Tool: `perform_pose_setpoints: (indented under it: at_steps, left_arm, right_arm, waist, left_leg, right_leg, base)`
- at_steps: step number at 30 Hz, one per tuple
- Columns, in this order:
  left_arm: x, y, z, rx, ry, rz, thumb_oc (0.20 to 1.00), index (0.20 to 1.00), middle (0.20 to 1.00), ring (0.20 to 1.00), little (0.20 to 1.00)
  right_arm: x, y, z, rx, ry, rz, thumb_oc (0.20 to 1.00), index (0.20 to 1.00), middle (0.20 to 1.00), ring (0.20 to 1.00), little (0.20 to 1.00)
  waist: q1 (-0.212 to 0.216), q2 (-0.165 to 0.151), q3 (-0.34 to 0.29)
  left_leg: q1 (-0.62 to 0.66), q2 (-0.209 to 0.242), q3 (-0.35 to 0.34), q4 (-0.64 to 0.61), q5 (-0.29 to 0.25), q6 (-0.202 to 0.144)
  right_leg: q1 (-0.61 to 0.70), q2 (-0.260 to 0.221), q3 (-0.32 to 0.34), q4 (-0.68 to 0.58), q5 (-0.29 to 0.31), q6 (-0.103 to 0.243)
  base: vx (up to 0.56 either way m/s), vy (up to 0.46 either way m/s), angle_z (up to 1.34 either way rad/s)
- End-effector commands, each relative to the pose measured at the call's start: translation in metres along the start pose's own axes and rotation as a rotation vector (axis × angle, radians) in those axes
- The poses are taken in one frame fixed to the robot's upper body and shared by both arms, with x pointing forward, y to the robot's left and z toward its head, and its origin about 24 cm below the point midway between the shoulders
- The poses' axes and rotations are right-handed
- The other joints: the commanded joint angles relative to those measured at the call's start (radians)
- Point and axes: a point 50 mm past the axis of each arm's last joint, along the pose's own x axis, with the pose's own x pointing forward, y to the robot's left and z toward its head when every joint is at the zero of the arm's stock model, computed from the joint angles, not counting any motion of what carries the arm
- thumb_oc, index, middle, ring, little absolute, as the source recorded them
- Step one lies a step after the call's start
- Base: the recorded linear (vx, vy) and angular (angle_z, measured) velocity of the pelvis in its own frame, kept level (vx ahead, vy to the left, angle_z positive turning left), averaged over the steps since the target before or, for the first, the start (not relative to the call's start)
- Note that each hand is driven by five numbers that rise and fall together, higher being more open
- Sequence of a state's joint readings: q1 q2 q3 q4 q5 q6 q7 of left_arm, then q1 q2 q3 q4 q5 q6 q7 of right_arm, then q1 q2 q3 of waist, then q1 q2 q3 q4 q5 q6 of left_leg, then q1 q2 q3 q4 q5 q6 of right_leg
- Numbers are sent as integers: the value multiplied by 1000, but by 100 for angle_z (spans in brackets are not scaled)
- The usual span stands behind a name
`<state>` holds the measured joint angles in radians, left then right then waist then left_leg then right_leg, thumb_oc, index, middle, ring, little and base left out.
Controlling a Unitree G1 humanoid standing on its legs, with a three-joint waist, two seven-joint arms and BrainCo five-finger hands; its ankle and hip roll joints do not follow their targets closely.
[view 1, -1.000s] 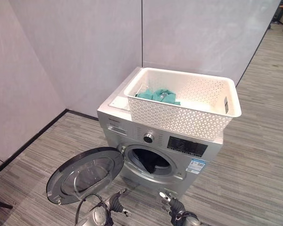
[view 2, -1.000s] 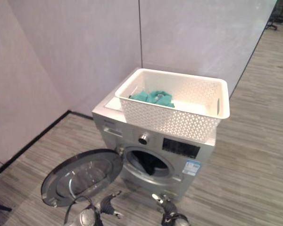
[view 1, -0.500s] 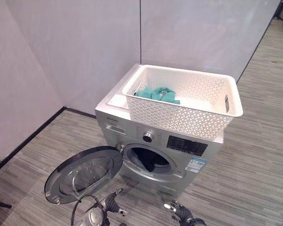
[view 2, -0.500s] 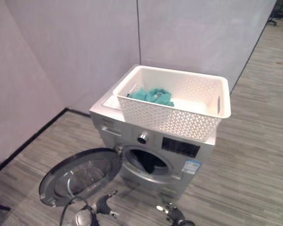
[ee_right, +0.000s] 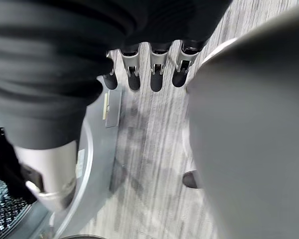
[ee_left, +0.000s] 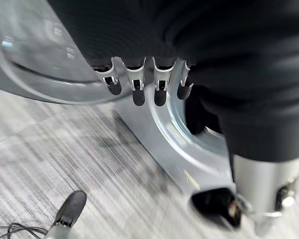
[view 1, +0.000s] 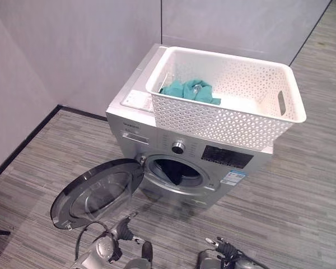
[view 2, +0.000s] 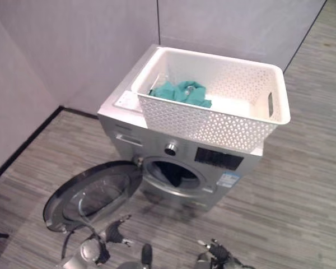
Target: Grab the laundry basket,head to the washer,open it,put in the laundry and shut it.
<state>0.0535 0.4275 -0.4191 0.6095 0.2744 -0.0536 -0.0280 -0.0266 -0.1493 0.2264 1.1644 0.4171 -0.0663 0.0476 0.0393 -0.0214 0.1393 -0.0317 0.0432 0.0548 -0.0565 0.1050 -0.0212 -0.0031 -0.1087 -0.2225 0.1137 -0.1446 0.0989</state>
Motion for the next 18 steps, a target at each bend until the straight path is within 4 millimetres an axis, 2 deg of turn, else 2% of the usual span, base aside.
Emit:
perform_pose_setpoints:
  at_steps: [1,5,6,7,8,9,10,11,12,13,14,15,16,17,18]
  left_arm:
    - [0,-1,11,-9,-66,-9,1000,1000,1000,1000,1000]
    - [0,1,14,-29,-76,-1,1000,1000,1000,1000,1000]
    - [0,2,15,-37,-82,6,1000,1000,1000,1000,1000]
    - [1,3,16,-38,-83,14,1000,1000,1000,1000,1000]
    - [1,3,17,-37,-84,15,1000,1000,1000,1000,1000]
    - [2,3,18,-36,-86,17,1000,1000,1000,1000,1000]
    - [2,3,18,-37,-85,17,1000,1000,1000,1000,1000]
    - [2,2,18,-38,-83,19,1000,1000,1000,1000,1000]
    - [1,3,17,-48,-84,26,1000,1000,1000,1000,1000]
    - [1,3,17,-48,-84,26,1000,1000,1000,1000,1000]
    - [0,3,18,-56,-95,26,1000,1000,1000,1000,1000]
    - [0,2,18,-56,-95,26,1000,1000,1000,1000,1000]
    - [-3,0,19,-78,-107,20,1000,1000,1000,1000,1000]
    - [-3,-1,20,-82,-114,13,1000,1000,1000,1000,1000]
    - [-3,-1,20,-82,-114,12,1000,1000,1000,1000,1000]
  right_arm:
    - [-3,-9,-6,-23,-4,-23,1000,1000,1000,1000,1000]
    - [-4,-12,-2,-10,-24,-29,1000,1000,1000,1000,1000]
    - [-4,-15,0,-9,-33,-32,1000,1000,1000,1000,1000]
    - [-4,-16,3,-25,-38,-32,1000,1000,1000,1000,1000]
    - [-4,-16,3,-25,-39,-32,1000,1000,1000,1000,1000]
    - [-4,-18,2,-39,-27,-44,1000,1000,1000,1000,1000]
    - [-4,-18,1,-40,-27,-44,1000,1000,1000,1000,1000]
    - [-4,-19,0,-44,-19,-51,1000,1000,1000,1000,1000]
    - [-4,-21,0,-34,-16,-62,1000,1000,1000,1000,1000]
    - [-4,-21,0,-34,-16,-63,1000,1000,1000,1000,1000]
    - [-4,-22,0,-15,-19,-70,1000,1000,1000,1000,1000]
    - [-4,-22,0,-15,-18,-71,1000,1000,1000,1000,1000]
    - [-5,-26,-1,9,-20,-89,1000,1000,1000,1000,1000]
    - [-5,-28,0,26,-24,-100,1000,1000,1000,1000,1000]
    - [-5,-28,0,26,-24,-100,1000,1000,1000,1000,1000]
  waist:
    - [18,-28,-51]
    - [14,-35,-30]
    - [17,-44,-5]
    - [11,-51,13]
    - [9,-50,12]
    - [1,-60,8]
    - [2,-59,9]
    - [2,-60,3]
    - [2,-53,-7]
    - [3,-52,-6]
    - [8,-34,-11]
    - [7,-33,-11]
    - [5,-8,-23]
    - [0,5,-26]
    - [0,6,-26]
  left_leg:
    - [-16,-64,11,74,-139,37]
    - [-66,-59,12,171,-158,20]
    - [-107,-59,12,255,-161,5]
    - [-151,-25,15,351,-196,-4]
    - [-158,-24,13,355,-194,-4]
    - [-157,64,35,344,-178,5]
    - [-154,66,36,342,-178,3]
    - [-141,118,29,319,-155,0]
    - [-97,198,-12,253,-102,-19]
    - [-91,200,-11,243,-97,-22]
    - [-60,253,-80,190,-22,-48]
    - [-56,255,-81,183,-17,-50]
    - [-14,296,-164,124,41,-77]
    - [3,312,-186,106,57,-94]
    - [8,314,-185,98,61,-96]
  right_leg:
    - [14,69,47,-51,50,-15]
    - [16,65,34,-51,48,-22]
    - [14,57,35,-33,38,-39]
    - [3,45,24,-2,19,-49]
    - [-2,45,22,-1,21,-50]
    - [-11,30,11,13,16,-48]
    - [-12,31,13,16,14,-49]
    - [-17,22,12,23,11,-43]
    - [-31,7,23,46,-1,-31]
    - [-31,9,23,49,-3,-32]
    - [-49,-2,44,85,-14,-20]
    - [-50,0,43,89,-16,-22]
    - [-70,-13,72,131,-31,-9]
    - [-84,-28,83,152,-33,1]
    - [-87,-28,83,160,-37,0]
  base:
    - [-21,-69,5]
    - [-78,-45,21]
    - [-177,9,34]
    - [-189,9,30]
    - [-144,90,37]
    - [-48,61,19]
    - [-37,127,10]
    - [41,188,-13]
    - [40,184,-15]
    - [94,323,-8]
    - [53,187,5]
    - [131,466,-5]
    - [95,432,-9]
    - [97,434,-13]
    - [24,299,-17]
